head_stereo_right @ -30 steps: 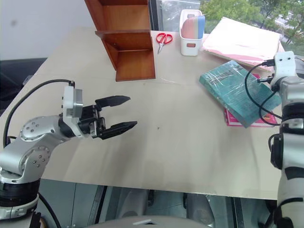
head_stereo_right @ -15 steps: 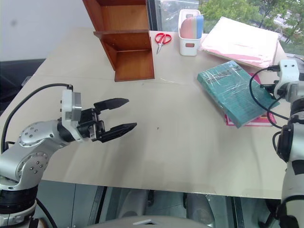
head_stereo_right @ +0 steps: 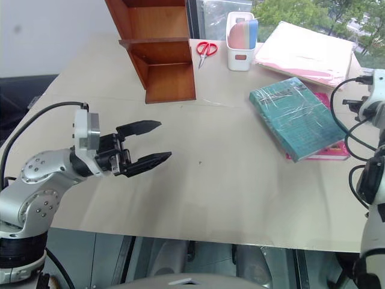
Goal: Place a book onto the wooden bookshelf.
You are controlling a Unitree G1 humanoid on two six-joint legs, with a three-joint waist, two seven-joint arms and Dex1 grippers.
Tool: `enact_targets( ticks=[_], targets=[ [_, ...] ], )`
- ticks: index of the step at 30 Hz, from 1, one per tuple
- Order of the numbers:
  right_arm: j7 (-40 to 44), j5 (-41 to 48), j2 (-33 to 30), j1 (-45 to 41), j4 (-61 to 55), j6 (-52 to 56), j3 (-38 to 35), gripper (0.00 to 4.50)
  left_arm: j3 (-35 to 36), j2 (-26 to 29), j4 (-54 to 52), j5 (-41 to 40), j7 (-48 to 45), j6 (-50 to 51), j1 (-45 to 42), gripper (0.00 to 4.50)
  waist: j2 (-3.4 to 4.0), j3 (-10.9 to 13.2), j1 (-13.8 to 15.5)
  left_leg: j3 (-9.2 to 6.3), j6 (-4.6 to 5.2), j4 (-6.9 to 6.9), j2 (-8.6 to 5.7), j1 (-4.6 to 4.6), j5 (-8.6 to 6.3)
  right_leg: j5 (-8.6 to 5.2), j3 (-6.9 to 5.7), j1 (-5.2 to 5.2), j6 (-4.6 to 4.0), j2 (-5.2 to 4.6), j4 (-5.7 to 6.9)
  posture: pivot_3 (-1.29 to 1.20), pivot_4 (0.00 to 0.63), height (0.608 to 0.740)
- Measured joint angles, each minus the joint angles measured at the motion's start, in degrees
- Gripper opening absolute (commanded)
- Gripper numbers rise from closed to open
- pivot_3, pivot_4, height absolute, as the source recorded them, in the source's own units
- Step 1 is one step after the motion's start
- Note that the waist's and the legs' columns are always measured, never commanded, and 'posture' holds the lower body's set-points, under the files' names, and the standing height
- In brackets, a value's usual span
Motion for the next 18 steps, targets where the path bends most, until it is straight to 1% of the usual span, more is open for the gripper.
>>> enact_targets(
  ticks=[7, 10, 15, 18],
  targets=[
    [-1.8, -0.2, 3.9, 1.7, 3.0, -0.9, -0.1, 0.09, 0.3, 0.6, 1.2, 0.3, -1.2, -0.2, 0.0, 4.50, 0.01, 0.0, -0.7, 0.04, -0.02, 0.00, 0.00, 0.01, 0.02, 0.00, 0.04, 0.00, 0.01, -0.01, 0.01, 0.00, 0.150, 0.740],
    [-0.6, -0.3, 4.1, 1.6, 3.0, -0.5, -0.1, 0.09, 1.5, 1.1, 0.7, -1.5, -3.0, -0.1, 1.4, 4.50, 0.01, 0.0, -0.9, 0.04, -0.02, 0.00, 0.01, 0.01, 0.01, 0.00, 0.04, 0.01, 0.01, -0.01, -0.01, 0.00, 0.150, 0.740],
    [2.1, -0.4, 4.7, 1.6, 3.0, 0.8, -0.1, 0.09, 4.8, 3.4, -0.8, -7.1, -7.8, 0.4, 3.7, 4.50, 0.01, 0.0, -1.3, 0.09, 0.01, 0.00, 0.03, 0.07, -0.01, 0.00, 0.08, 0.01, 0.00, 0.01, 0.03, 0.00, 0.150, 0.740],
    [3.0, -0.4, 4.9, 1.6, 3.0, 1.2, -0.1, 0.09, 5.2, 3.8, -0.8, -8.1, -8.9, 0.6, 3.9, 4.50, 0.00, 0.0, -1.3, 0.09, 0.03, 0.00, 0.03, 0.07, -0.02, 0.00, 0.09, 0.01, 0.01, 0.01, 0.03, 0.00, 0.150, 0.740]
  ],
)
